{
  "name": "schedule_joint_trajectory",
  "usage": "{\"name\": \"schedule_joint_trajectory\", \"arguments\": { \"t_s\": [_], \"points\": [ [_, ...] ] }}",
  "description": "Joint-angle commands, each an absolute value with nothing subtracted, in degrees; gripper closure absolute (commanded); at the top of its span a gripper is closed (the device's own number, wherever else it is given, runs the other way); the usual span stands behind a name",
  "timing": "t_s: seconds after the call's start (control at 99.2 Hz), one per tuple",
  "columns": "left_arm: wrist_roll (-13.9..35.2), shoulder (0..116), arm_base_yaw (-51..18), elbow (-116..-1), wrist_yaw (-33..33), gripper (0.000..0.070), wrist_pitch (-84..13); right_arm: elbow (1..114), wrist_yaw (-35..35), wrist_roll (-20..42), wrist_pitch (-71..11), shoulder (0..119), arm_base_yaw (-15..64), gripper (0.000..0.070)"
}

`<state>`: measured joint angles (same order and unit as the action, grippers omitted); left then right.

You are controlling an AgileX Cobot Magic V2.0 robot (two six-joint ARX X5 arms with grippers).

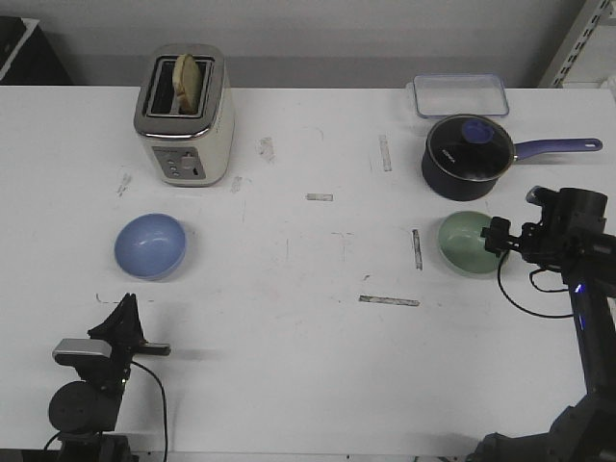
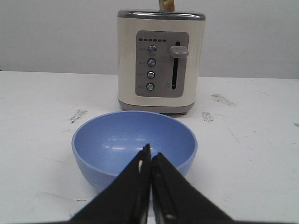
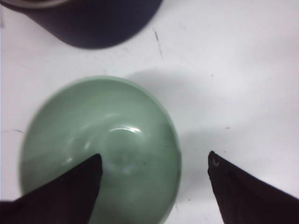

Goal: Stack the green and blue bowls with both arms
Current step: 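Reach the right gripper down to the rim of the pale green bowl, then grip the green bowl rim and drag it toward the table center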

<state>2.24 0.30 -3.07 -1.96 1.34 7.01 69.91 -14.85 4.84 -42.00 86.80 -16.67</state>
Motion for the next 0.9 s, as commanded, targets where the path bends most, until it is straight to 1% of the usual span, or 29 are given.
{"name": "schedule_joint_trajectory", "arguments": {
  "t_s": [0.0,0.091,0.131,0.171,0.242,0.403,0.464,0.494,0.595,0.635,0.776,0.887],
  "points": [
    [1.76,0.19,-3.01,-0.73,1.5,0.0698,7.7,71.02,-14.96,4.38,-41.85,89.34,-16.88,0.0206],
    [1.76,0.19,-3.01,-0.73,1.5,0.0698,7.7,71.0,-14.96,4.21,-41.6,91.77,-16.88,0.0211],
    [1.76,0.19,-3.01,-0.73,1.5,0.0698,7.7,71.0,-14.94,4.12,-41.23,92.84,-16.88,0.0224],
    [1.76,0.19,-3.01,-0.73,1.48,0.0698,7.7,71.0,-14.87,4.08,-40.93,93.69,-16.88,0.0252],
    [1.76,0.19,-3.01,-0.73,1.48,0.0698,7.7,71.0,-14.94,4.21,-40.53,94.63,-16.88,0.0337],
    [1.76,0.19,-3.01,-0.73,1.5,0.0698,7.7,70.91,-14.9,4.25,-39.38,94.91,-16.84,0.0587],
    [1.76,0.19,-3.01,-0.73,1.48,0.0698,7.7,70.91,-14.87,4.27,-39.27,94.85,-16.82,0.0652],
    [1.76,0.19,-3.01,-0.73,1.48,0.0698,7.7,70.91,-14.87,4.27,-39.31,94.74,-16.82,0.0664],
    [1.76,0.19,-3.01,-0.73,1.5,0.0698,7.7,70.94,-14.85,4.27,-39.31,93.86,-16.29,0.0668],
    [1.76,0.19,-3.01,-0.73,1.48,0.0698,7.7,70.94,-14.85,4.27,-39.29,93.17,-16.01,0.0692],
    [1.76,0.19,-3.01,-0.73,1.5,0.0698,7.7,70.94,-14.87,4.69,-38.46,89.93,-14.09,0.0693],
    [1.76,0.19,-3.01,-0.73,1.48,0.0698,7.7,70.94,-15.0,5.8,-37.63,87.79,-9.93,0.0693]
  ]
}}
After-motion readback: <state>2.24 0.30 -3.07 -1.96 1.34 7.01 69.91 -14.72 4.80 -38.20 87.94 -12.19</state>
